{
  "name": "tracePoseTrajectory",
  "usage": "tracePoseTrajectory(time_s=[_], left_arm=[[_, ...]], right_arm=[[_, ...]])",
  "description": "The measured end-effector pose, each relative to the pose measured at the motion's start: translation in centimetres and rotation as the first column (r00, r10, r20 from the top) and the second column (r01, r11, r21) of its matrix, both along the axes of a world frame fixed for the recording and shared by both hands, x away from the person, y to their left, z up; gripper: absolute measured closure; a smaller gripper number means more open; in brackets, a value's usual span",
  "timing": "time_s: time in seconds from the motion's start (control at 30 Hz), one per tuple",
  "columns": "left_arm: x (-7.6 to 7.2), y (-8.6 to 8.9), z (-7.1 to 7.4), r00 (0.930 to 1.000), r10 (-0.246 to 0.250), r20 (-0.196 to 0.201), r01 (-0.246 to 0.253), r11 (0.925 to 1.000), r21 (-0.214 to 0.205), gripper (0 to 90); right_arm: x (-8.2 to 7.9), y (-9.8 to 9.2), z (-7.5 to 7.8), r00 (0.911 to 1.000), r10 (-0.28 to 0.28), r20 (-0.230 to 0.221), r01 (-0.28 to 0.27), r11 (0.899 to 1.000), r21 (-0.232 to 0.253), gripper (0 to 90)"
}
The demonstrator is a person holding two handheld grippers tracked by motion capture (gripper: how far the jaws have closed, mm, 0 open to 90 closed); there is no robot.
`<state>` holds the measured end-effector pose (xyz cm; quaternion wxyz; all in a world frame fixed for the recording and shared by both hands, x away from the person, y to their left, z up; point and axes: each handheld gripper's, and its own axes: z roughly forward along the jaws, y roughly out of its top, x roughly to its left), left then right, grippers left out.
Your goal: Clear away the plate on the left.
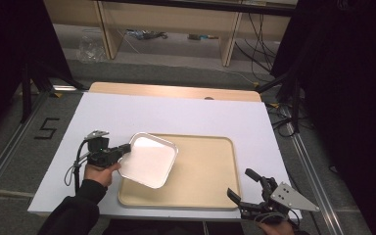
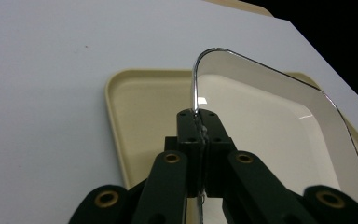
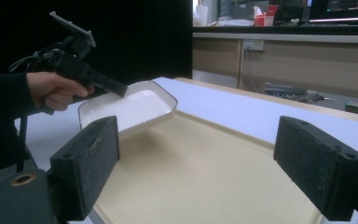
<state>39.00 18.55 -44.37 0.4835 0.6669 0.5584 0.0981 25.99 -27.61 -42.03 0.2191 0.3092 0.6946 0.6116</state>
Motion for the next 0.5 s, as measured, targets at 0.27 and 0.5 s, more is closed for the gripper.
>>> tracePoseTrajectory(time_s=[0.27,0.5], left_arm=[[0.3,-1.6,-0.6,0.9993,-0.032,-0.018,0.032,0.9994,0.014,88.4],[0.8,-3.1,-1.0,0.9981,-0.055,-0.03,0.055,0.9983,0.016,88.4]], right_arm=[[0.0,0.0,0.0,1.0,-0.003,-0.003,0.003,1.0,0.0,15.2],[0.0,0.0,0.0,1.0,-0.003,-0.002,0.003,1.0,-0.001,15.2]])
